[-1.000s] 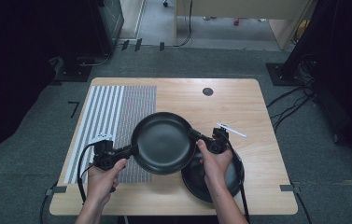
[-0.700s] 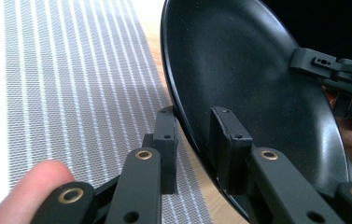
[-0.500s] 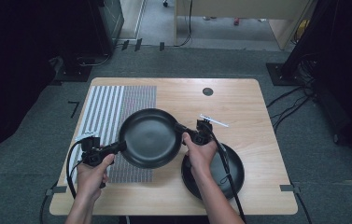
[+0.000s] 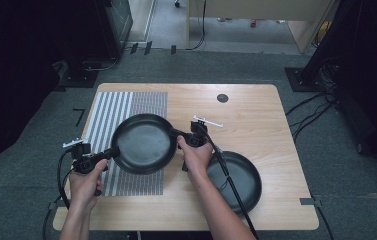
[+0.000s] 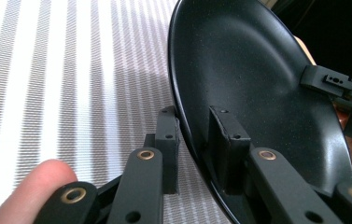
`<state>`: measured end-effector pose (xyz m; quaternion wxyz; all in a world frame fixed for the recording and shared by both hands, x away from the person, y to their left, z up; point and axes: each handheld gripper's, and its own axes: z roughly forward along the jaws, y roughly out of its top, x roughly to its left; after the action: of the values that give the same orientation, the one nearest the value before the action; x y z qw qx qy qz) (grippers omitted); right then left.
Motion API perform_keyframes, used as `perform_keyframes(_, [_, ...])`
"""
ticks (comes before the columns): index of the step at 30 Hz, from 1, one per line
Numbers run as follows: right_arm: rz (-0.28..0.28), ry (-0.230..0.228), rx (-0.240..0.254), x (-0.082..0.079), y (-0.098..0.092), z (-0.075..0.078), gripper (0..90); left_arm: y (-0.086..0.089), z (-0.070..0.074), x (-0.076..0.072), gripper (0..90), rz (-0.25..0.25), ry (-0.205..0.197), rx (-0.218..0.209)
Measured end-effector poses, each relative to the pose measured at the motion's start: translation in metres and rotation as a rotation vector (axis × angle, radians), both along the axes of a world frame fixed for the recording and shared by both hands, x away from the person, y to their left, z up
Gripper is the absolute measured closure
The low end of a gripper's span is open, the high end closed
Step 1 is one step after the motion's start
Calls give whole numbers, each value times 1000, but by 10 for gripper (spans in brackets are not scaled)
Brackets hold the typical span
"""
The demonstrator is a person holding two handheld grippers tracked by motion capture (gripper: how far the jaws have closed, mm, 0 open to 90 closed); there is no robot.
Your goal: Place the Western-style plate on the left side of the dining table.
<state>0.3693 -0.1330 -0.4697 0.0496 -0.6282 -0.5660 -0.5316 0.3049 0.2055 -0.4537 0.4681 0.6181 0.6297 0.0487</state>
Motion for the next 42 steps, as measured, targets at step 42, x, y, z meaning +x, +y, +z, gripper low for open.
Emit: perform_keyframes(42, [-5,64,-69,86,80,-52,830,52,-57,65,755,202,76,-33])
